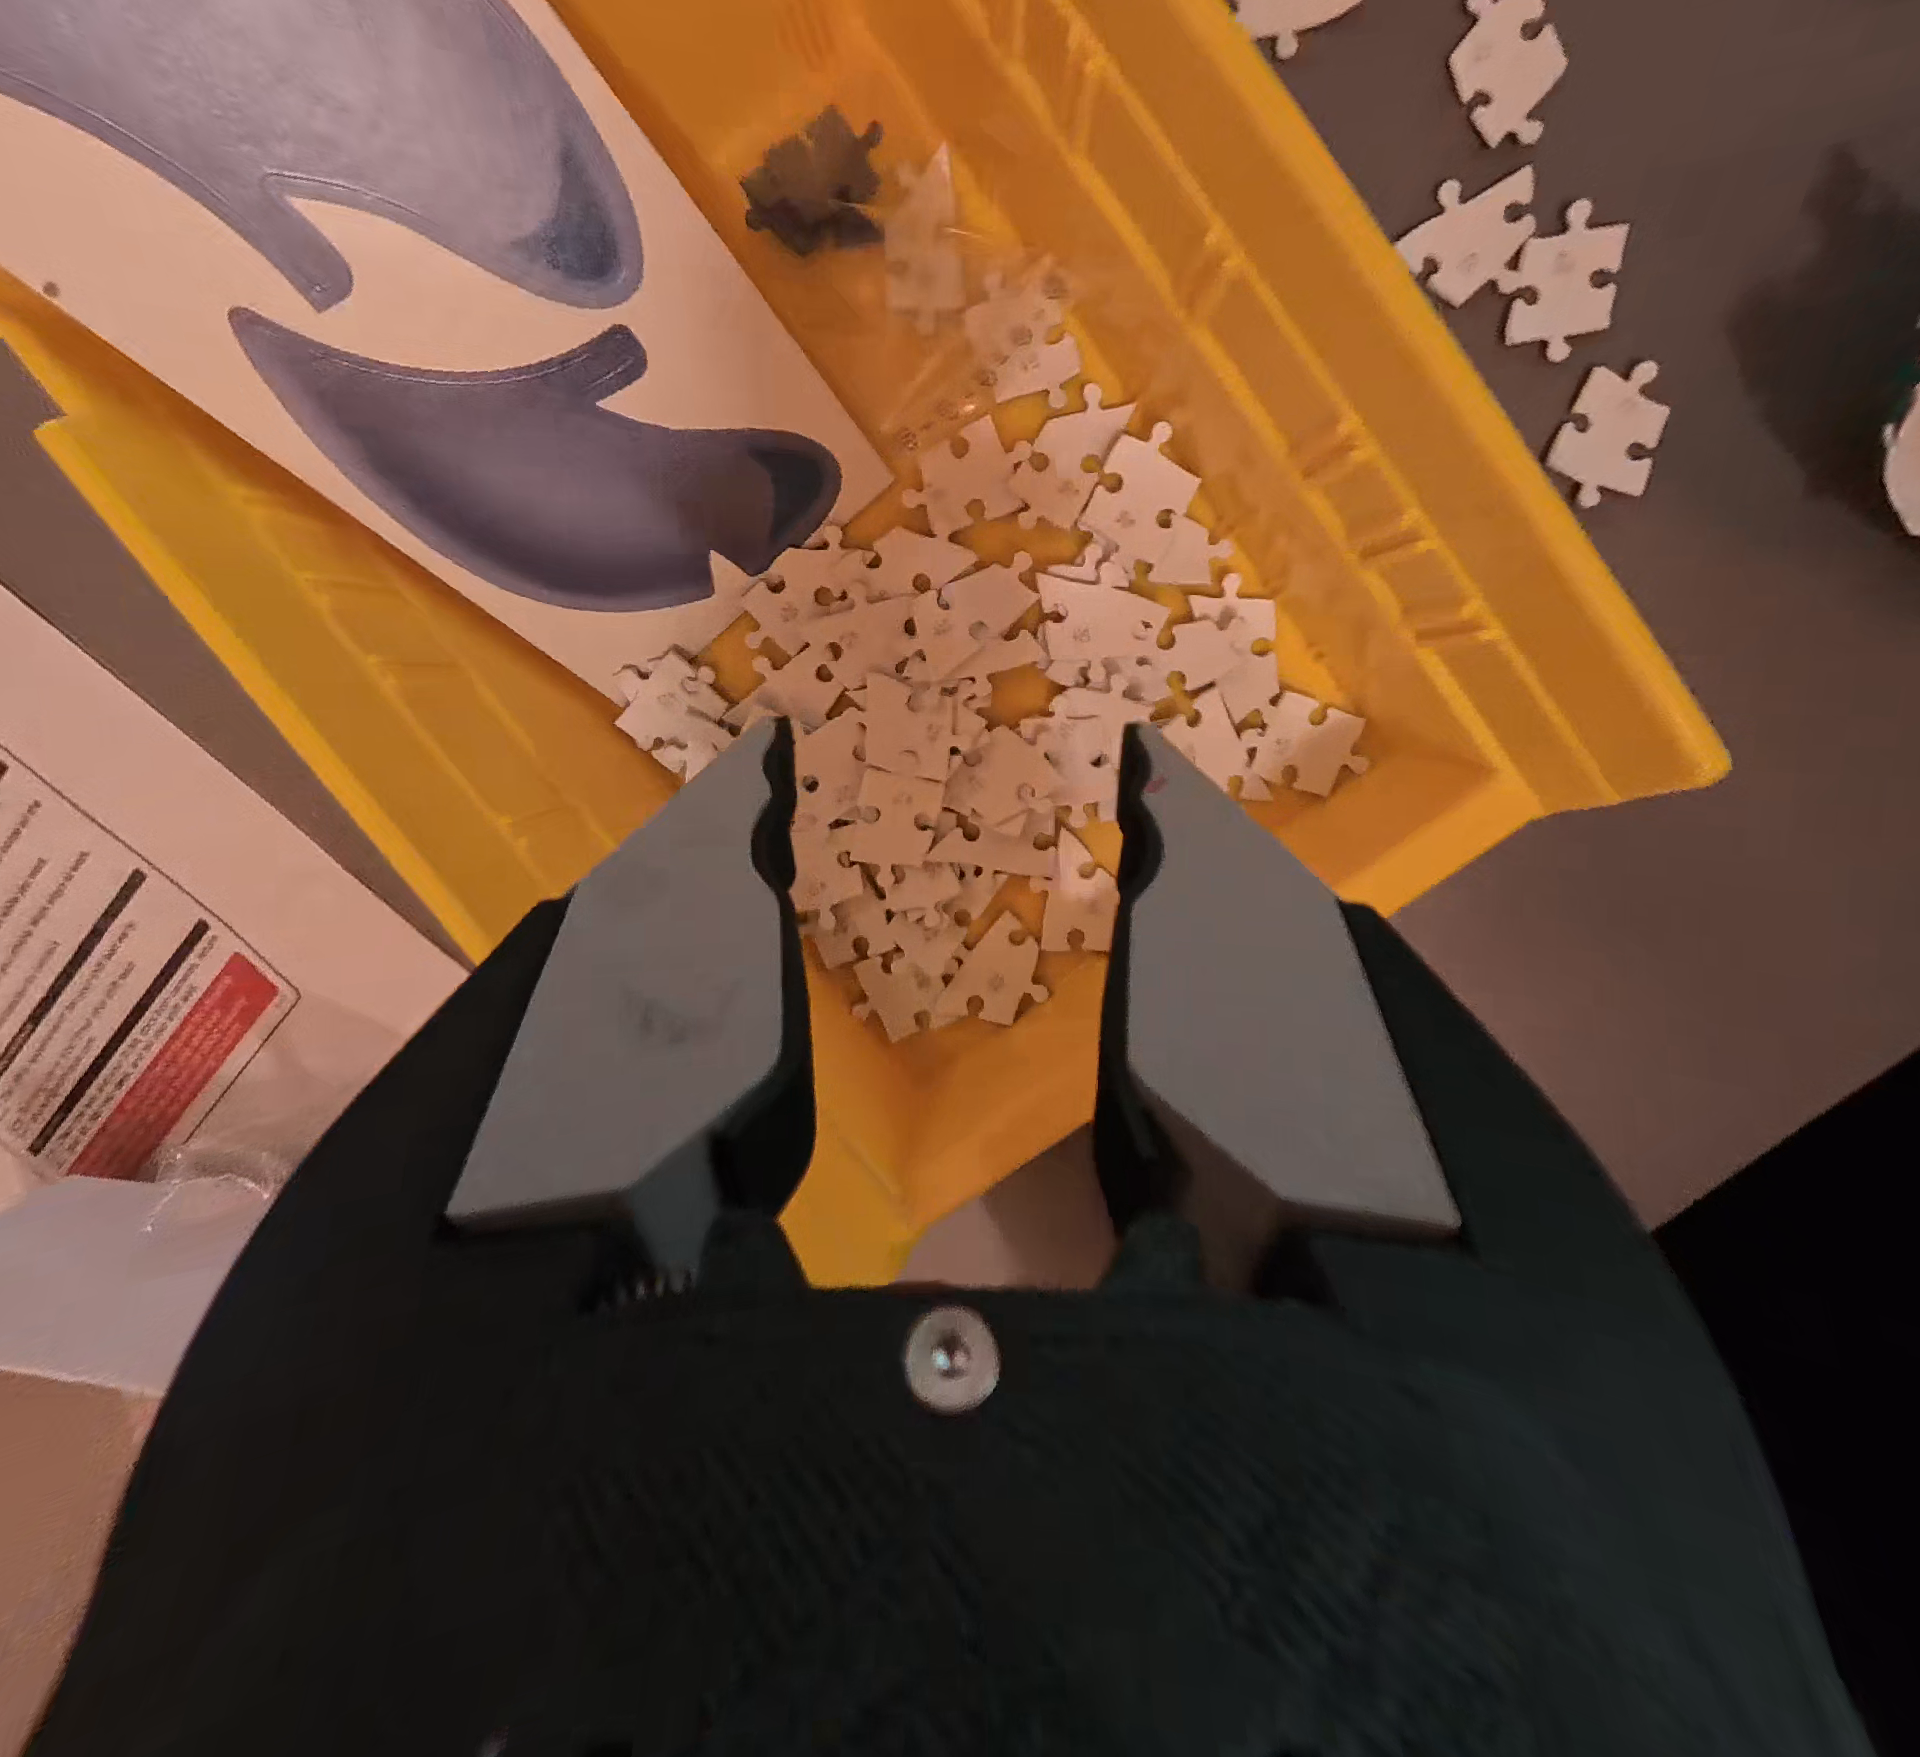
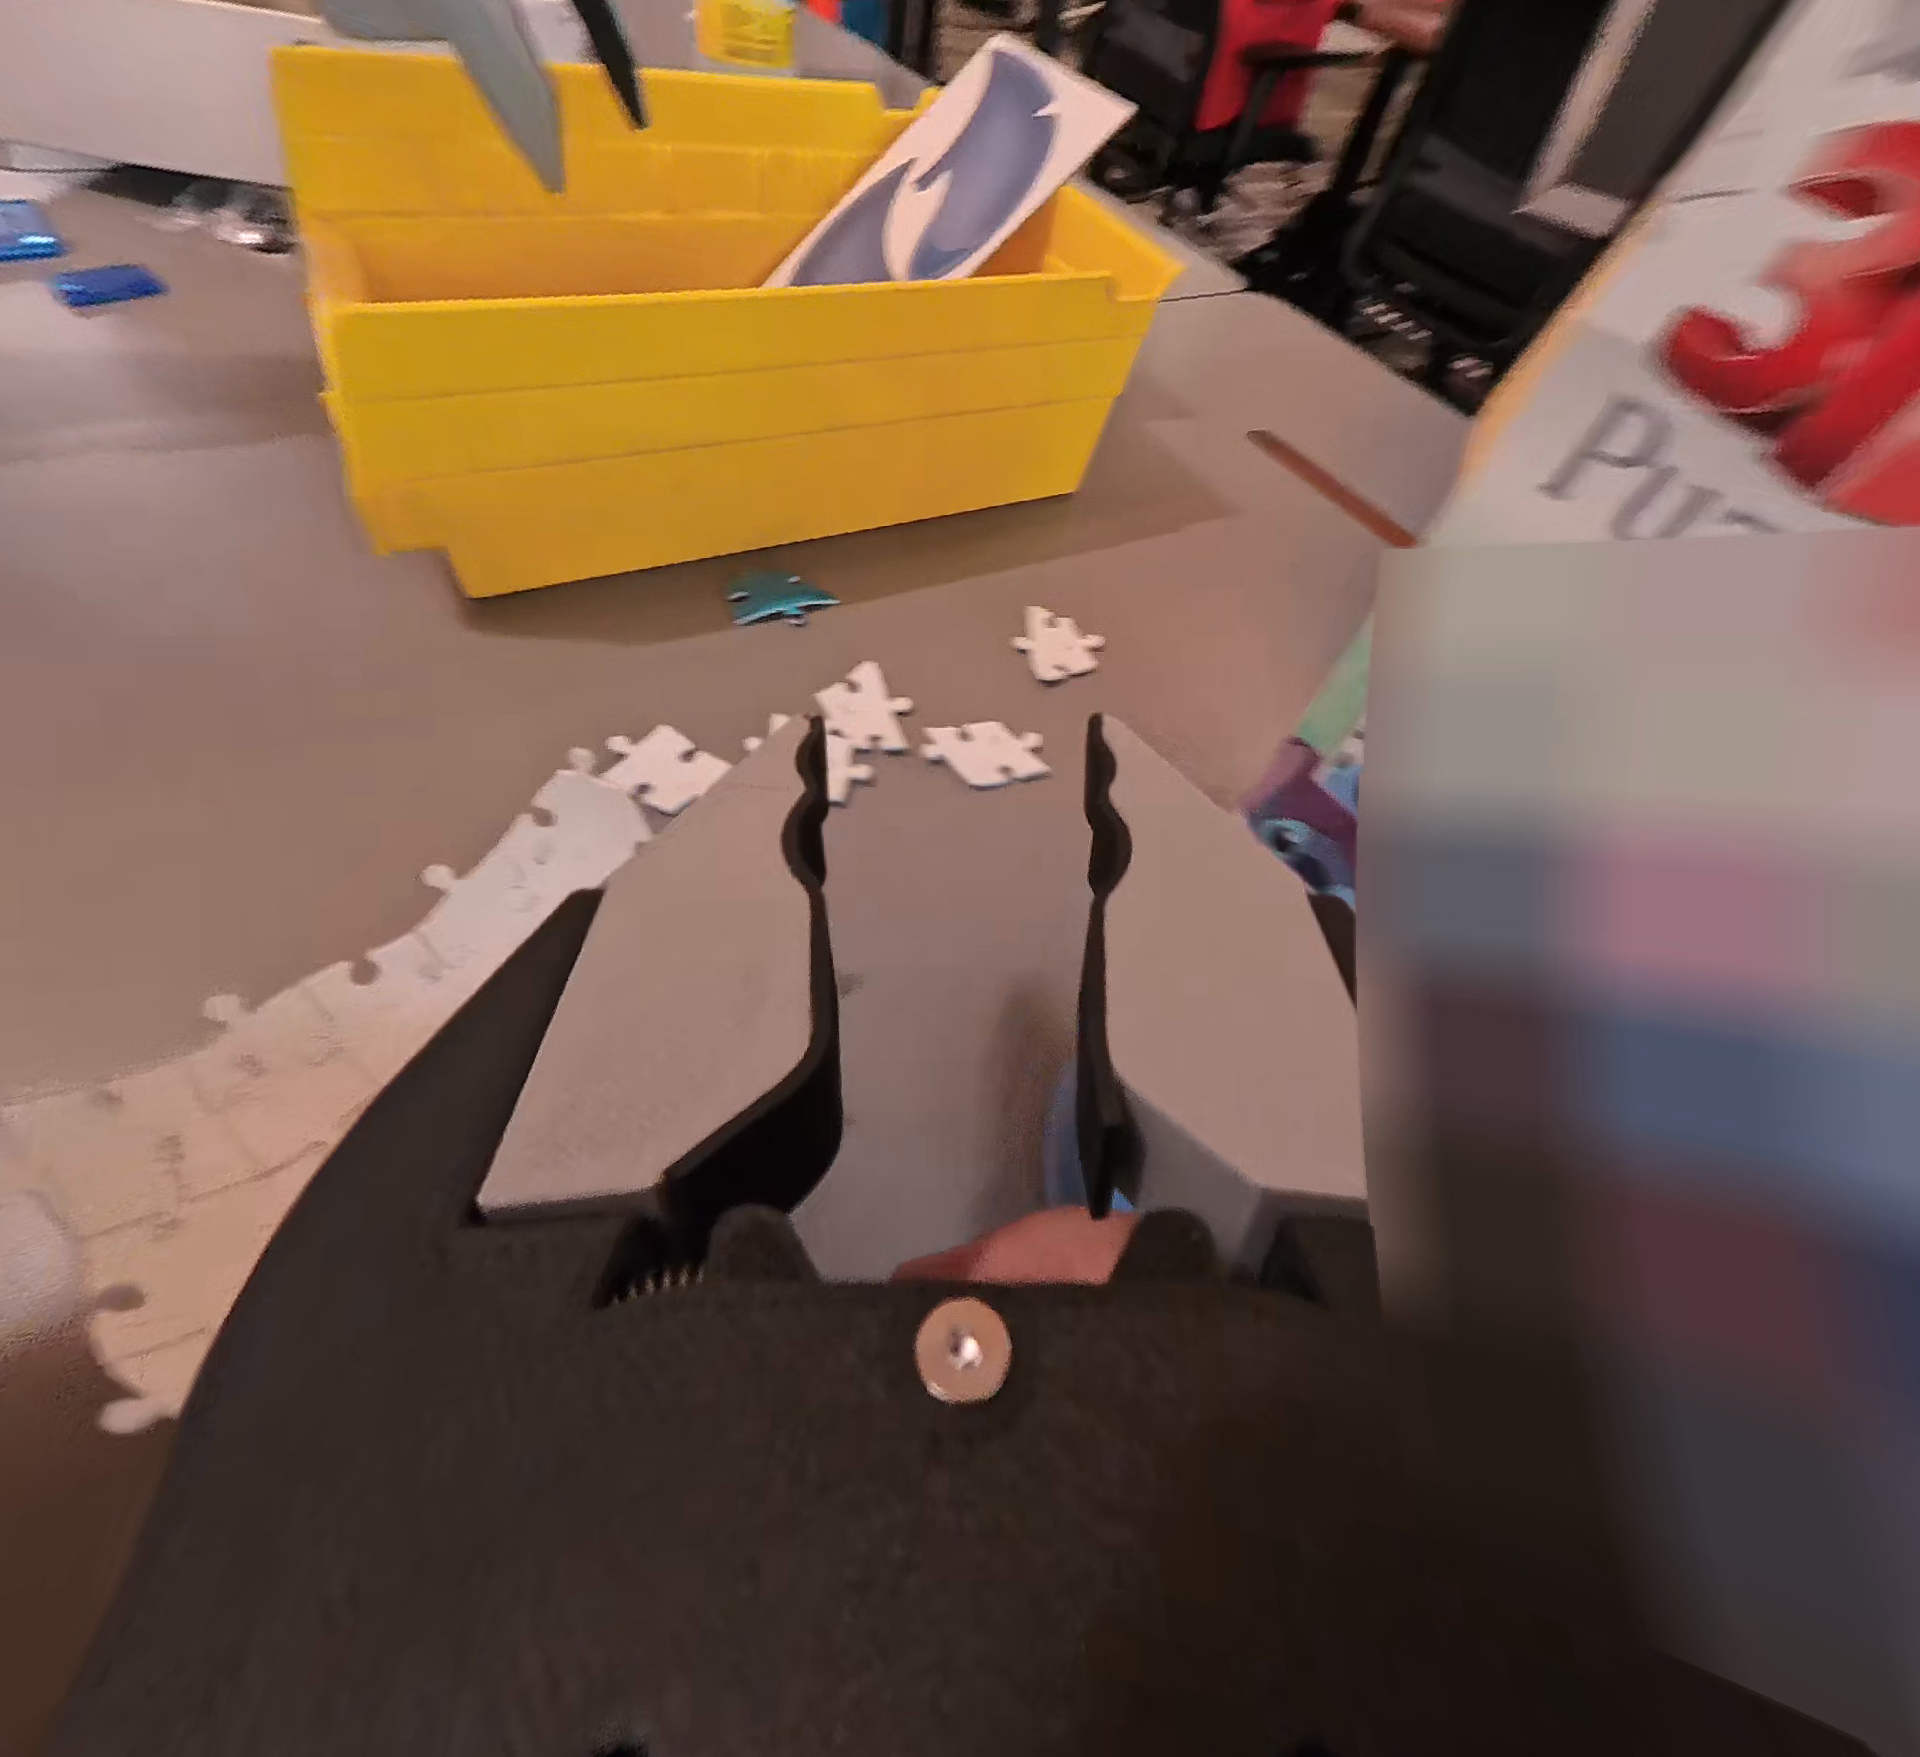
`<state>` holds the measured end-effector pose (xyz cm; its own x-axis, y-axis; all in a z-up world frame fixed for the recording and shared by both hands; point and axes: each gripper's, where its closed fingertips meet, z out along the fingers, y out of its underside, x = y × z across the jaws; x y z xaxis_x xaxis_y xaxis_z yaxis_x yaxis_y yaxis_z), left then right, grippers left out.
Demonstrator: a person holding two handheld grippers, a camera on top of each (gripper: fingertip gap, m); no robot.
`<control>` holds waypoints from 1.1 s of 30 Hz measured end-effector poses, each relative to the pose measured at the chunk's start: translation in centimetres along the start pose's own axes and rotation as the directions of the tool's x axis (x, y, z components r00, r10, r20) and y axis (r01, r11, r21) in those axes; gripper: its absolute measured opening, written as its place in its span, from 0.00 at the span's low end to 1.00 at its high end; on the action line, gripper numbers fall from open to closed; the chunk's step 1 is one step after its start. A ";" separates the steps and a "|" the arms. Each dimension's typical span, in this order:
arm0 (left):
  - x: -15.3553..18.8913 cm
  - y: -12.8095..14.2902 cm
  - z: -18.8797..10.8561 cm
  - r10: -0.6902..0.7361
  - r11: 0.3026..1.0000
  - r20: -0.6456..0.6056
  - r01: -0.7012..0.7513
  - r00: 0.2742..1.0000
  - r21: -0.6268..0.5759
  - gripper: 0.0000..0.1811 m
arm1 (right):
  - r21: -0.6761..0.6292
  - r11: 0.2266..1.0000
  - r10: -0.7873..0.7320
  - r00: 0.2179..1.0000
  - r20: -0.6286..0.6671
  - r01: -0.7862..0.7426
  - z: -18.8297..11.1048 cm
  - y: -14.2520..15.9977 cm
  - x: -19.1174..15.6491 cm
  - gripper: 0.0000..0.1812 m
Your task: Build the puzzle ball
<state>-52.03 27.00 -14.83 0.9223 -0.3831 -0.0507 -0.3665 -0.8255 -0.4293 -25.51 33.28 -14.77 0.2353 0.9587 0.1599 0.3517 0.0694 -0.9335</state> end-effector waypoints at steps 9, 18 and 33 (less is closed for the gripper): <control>-3.2 -3.3 -0.5 -0.031 0.996 0.010 0.030 0.999 0.088 0.35 | -0.235 0.950 -0.140 0.953 0.268 0.206 9.6 -2.1 -7.0 0.24; -4.1 -4.2 -1.6 -0.008 0.986 -0.020 0.011 1.000 0.165 0.34 | -0.440 0.859 -0.072 0.912 0.404 0.263 16.3 3.0 -8.0 0.28; -3.4 -4.3 -3.1 0.029 0.980 0.004 -0.029 1.000 0.198 0.35 | -0.552 0.818 0.458 0.764 0.455 -0.161 9.9 -1.1 -9.7 0.17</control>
<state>-54.00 30.61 -10.03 0.9116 -0.4056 -0.0665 -0.3619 -0.7153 -0.5979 -37.10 26.68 -18.48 -0.0717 0.8894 -0.4514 0.7503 -0.2502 -0.6120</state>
